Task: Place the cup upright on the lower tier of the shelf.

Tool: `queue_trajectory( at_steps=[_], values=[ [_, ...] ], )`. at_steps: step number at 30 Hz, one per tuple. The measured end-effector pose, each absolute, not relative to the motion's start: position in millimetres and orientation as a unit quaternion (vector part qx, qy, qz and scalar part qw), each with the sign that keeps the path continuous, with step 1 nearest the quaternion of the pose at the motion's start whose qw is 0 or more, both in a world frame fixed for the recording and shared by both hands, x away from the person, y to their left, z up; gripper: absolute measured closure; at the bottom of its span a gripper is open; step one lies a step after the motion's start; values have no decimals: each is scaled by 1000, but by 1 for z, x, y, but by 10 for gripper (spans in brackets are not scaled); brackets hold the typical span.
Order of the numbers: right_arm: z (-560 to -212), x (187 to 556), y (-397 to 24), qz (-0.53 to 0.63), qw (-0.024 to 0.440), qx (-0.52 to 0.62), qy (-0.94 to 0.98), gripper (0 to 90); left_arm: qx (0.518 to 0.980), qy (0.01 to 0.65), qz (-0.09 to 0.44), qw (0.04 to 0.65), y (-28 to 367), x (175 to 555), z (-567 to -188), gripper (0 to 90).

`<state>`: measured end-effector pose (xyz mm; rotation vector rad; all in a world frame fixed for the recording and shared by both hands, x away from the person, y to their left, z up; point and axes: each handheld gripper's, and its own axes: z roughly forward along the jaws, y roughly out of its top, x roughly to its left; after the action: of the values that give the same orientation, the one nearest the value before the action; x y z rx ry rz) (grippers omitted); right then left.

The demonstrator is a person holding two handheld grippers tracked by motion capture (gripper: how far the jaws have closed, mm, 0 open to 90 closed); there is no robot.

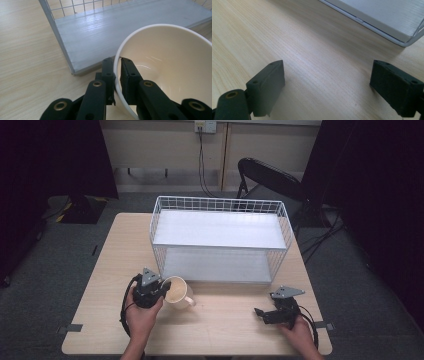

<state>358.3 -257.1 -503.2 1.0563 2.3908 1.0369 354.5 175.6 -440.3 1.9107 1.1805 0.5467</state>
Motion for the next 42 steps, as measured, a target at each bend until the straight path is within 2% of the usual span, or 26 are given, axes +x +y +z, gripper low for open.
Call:
queue_trajectory(
  at_steps=[42],
  values=[
    [-503,358,-257,364,164,370,839,118,737,483,239,409,149,378,-424,822]
  ],
)
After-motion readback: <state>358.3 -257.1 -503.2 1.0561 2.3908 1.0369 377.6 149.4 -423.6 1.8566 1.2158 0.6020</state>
